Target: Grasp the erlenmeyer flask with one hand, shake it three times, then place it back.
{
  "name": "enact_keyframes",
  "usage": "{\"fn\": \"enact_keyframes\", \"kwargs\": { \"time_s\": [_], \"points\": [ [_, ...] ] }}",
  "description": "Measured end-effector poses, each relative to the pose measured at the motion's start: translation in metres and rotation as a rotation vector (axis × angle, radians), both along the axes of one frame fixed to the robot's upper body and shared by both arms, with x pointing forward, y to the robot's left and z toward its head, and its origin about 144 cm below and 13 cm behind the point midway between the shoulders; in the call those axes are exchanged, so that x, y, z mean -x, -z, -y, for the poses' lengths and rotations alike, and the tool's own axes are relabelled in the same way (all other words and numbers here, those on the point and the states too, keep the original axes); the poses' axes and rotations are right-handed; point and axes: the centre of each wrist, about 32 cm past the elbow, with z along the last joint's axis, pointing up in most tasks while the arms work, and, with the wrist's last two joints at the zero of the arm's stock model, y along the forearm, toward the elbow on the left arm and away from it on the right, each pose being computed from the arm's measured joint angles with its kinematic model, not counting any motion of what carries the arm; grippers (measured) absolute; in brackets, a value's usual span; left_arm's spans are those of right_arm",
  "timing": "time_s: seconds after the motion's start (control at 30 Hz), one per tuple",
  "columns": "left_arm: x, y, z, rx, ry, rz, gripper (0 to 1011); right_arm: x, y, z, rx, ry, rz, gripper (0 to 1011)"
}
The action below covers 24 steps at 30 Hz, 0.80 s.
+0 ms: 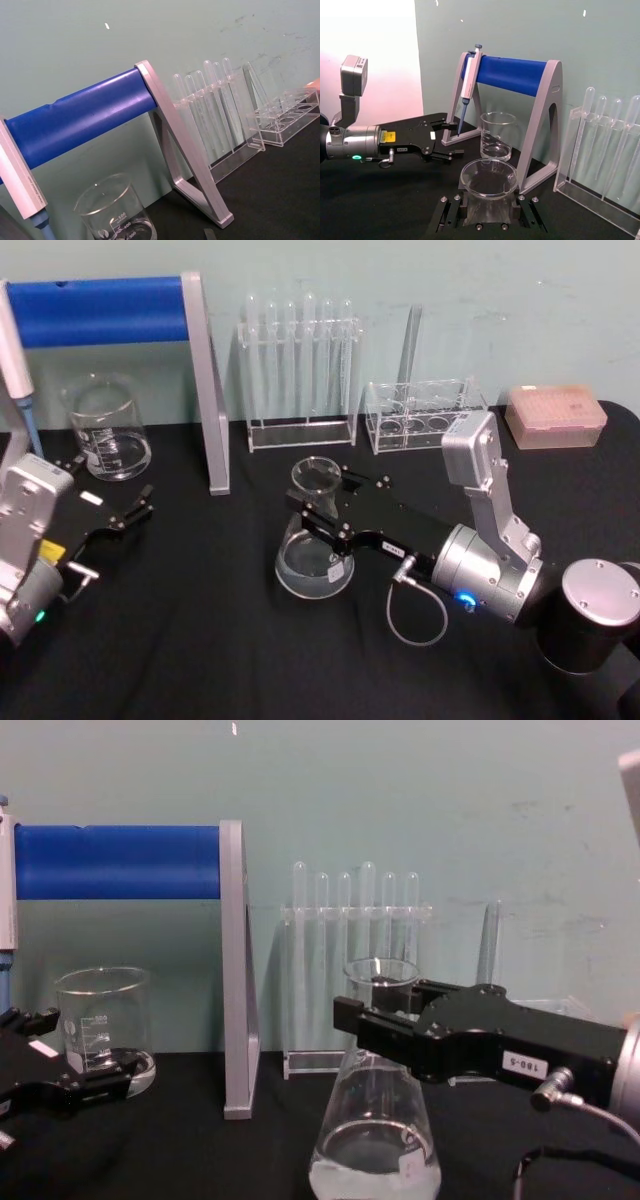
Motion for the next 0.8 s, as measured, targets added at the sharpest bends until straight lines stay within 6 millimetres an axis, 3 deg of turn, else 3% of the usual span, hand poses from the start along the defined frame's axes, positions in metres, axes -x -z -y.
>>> {"fn": "enact_keyframes", "kwargs": {
  "time_s": [0.43,0.8],
  "points": [
    [0.000,0.000,0.000,0.000,0.000,0.000,1001,0.000,0.002,-0.002,-0.003,-0.013,-0.008,449],
    [0.000,0.000,0.000,0.000,0.000,0.000,1001,0.015,0.002,-0.018,-0.002,-0.133,-0.028,449]
  ]
}}
